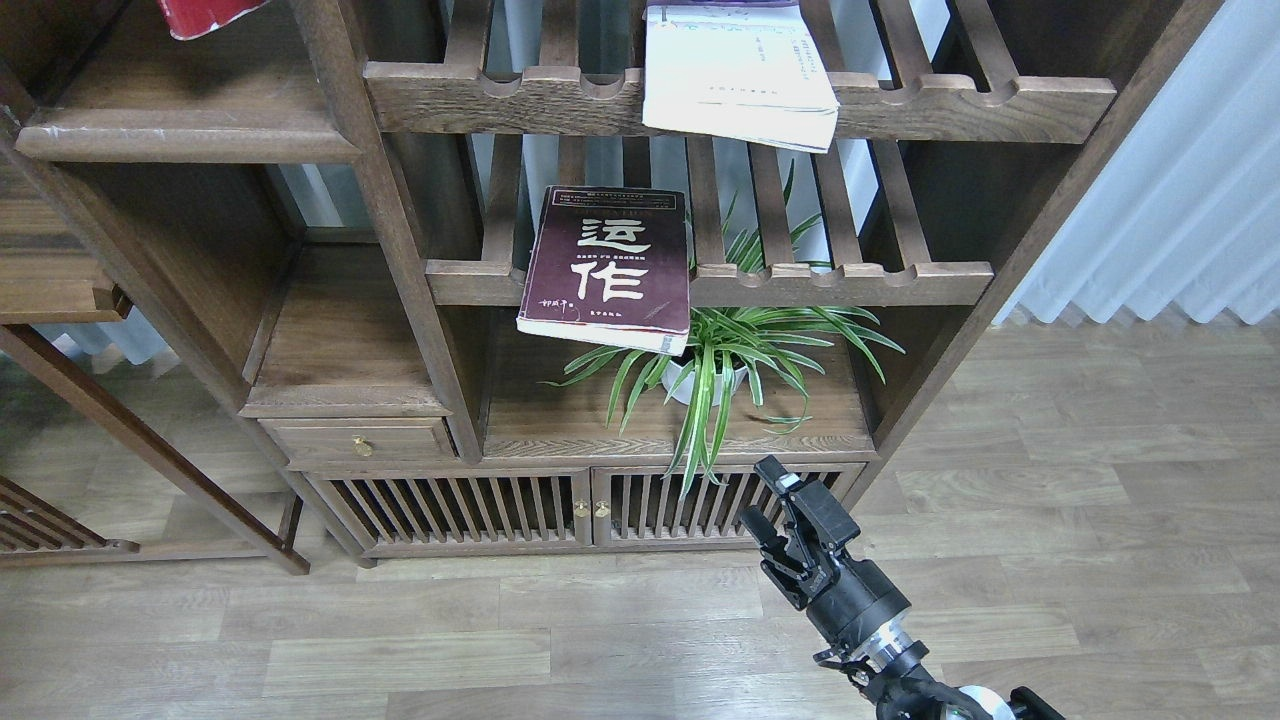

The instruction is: Organize books on shelf

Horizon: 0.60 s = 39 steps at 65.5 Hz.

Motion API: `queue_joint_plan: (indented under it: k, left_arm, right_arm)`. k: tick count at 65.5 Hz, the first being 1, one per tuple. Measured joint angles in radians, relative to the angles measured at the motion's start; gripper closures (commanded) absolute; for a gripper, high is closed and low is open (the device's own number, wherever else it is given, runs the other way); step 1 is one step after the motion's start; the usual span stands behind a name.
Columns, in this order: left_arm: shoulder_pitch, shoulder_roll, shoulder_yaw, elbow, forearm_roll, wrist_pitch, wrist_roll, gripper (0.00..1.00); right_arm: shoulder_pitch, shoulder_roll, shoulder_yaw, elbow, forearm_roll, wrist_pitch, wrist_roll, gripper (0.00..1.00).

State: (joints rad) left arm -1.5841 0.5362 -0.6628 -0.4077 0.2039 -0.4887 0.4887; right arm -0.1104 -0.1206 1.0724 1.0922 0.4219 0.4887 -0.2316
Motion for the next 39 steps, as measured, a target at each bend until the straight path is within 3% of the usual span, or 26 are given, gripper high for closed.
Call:
queue_joint_plan:
  k: [11, 28, 39]
  left_arm:
    - [-0.003, 0.003, 0.004, -0.002, 0.0, 0.0, 0.0, 0.26]
    - [-0.03, 0.037, -0.008, -0.012, 0.0, 0.0, 0.0, 0.16]
    - [-0.024, 0.144, -0.01, -0.133, -0.008, 0.0, 0.0, 0.14]
  right_arm:
    - [0.0, -0.001, 0.0, 0.001, 0.0, 0.0, 0.0, 0.03]
    - [-0.001, -0.001, 0.001, 0.002, 0.0, 0.0, 0.0, 0.03]
    - [0.005, -0.001, 0.001, 0.002, 0.0, 0.0, 0.0, 0.03]
